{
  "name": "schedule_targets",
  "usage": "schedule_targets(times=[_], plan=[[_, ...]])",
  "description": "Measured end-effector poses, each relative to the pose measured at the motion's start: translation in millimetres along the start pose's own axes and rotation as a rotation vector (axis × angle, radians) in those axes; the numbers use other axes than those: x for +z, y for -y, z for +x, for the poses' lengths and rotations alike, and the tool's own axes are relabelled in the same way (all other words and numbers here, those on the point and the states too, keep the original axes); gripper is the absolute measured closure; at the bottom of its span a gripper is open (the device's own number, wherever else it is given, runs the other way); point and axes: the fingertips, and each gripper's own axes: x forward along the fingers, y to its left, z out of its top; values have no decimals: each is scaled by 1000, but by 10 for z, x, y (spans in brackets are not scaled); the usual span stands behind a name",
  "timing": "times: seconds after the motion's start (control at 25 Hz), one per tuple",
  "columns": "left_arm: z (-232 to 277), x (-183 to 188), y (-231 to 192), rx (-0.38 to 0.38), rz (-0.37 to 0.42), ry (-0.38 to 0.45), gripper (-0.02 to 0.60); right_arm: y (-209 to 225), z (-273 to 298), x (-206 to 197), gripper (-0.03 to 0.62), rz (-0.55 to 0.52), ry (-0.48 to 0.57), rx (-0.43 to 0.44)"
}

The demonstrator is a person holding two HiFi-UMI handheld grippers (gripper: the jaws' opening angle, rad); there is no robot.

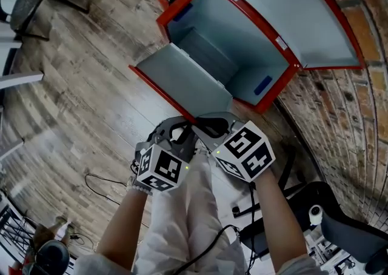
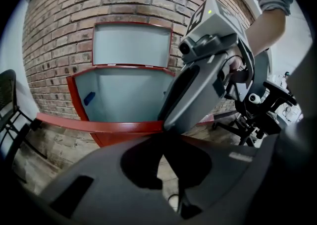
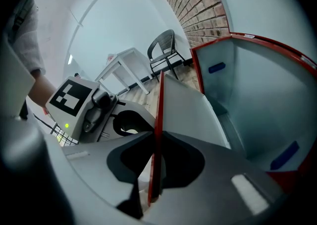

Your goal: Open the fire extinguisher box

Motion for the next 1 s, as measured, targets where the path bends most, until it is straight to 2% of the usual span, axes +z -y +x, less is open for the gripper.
schedule_targets(times=[0.16,0.4,0.76,1.0], plan=[[-143,-84,-42,19,-13,1,581,-38,74,-58,536,4,-17,-9],[-404,-277,-189,80,-88,15,581,-105,251,-206,538,3,-64,-13],[-709,-557,-435,162,-134,14,581,-195,586,-452,543,1,-148,2],[-784,-685,-524,187,-145,20,581,-220,901,-672,551,-5,-202,-5]])
